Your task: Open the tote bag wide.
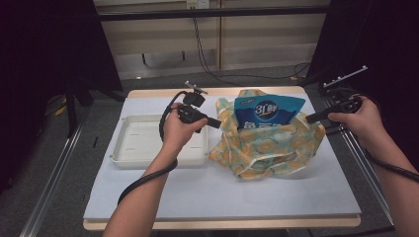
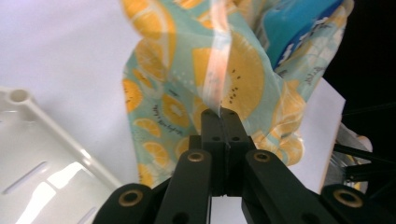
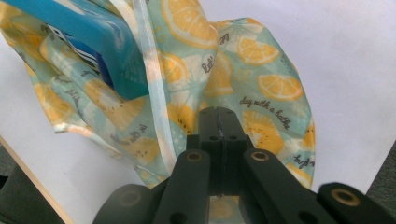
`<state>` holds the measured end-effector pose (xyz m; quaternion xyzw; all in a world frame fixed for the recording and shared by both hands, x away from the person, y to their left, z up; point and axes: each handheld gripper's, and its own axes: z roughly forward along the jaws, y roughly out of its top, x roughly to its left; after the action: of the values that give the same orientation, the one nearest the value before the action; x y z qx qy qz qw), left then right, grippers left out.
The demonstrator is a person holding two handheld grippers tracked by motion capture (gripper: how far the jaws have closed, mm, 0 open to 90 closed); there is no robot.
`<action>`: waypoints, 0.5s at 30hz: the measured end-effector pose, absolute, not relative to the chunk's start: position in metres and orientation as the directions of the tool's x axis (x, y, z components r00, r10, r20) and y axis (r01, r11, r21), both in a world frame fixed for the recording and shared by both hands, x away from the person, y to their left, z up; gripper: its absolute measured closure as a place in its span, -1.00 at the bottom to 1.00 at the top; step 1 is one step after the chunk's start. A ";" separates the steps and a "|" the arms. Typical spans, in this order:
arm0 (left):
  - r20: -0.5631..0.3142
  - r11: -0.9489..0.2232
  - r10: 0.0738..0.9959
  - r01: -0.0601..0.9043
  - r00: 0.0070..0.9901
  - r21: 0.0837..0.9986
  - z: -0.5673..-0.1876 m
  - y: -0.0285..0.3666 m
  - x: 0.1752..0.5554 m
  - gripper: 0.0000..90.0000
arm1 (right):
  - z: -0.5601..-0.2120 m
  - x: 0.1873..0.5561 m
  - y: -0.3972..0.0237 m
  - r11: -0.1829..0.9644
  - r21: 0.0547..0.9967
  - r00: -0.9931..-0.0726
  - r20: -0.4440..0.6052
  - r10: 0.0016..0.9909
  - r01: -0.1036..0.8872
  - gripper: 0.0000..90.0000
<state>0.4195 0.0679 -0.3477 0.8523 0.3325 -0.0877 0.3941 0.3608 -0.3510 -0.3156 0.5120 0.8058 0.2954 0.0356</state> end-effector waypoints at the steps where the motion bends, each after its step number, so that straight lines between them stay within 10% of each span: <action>1: -0.416 -0.462 0.502 0.642 0.758 0.612 -0.348 0.069 0.421 1.00 | -0.316 0.361 -0.352 0.299 0.513 -0.473 0.249 0.845 0.805 1.00; 15: -0.401 -0.484 0.525 0.650 0.751 0.585 -0.347 0.075 0.442 1.00 | -0.327 0.364 -0.357 0.274 0.516 -0.445 0.244 0.861 0.812 1.00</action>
<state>0.4421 0.0753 -0.3470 0.8574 0.3425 -0.0839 0.3748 0.3636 -0.3572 -0.3273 0.5249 0.7970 0.2959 0.0419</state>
